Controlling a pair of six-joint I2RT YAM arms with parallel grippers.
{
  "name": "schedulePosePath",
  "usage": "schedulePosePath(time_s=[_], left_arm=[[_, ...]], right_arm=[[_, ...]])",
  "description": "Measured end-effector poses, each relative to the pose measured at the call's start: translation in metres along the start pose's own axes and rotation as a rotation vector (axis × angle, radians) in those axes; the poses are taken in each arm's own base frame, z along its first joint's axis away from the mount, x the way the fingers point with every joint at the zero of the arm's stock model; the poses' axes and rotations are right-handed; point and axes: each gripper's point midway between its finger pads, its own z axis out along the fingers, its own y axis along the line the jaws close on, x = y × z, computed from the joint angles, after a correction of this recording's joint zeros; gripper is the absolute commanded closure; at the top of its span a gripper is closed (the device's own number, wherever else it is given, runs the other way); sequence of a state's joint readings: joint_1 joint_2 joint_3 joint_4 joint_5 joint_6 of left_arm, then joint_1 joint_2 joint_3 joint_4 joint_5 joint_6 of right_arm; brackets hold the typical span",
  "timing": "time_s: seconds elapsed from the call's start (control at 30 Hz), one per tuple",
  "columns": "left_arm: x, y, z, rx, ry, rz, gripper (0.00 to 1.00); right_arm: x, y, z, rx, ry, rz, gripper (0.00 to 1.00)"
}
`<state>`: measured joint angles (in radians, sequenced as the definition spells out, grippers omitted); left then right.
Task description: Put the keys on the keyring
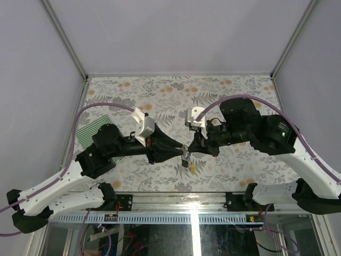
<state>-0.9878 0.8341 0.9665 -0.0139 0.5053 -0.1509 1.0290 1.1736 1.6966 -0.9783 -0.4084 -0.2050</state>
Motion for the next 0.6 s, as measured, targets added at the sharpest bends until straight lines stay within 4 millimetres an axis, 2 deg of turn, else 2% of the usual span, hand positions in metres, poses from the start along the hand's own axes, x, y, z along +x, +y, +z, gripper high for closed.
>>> schedulePosePath(time_s=[0.17, 0.6], left_arm=[[0.003, 0.002, 0.002, -0.002, 0.01, -0.002, 0.72], [0.017, 0.007, 0.011, 0.004, 0.051, -0.02, 0.71]], right_arm=[[0.008, -0.002, 0.004, -0.011, 0.082, 0.03, 1.0], [0.008, -0.001, 0.002, -0.026, 0.127, 0.025, 1.0]])
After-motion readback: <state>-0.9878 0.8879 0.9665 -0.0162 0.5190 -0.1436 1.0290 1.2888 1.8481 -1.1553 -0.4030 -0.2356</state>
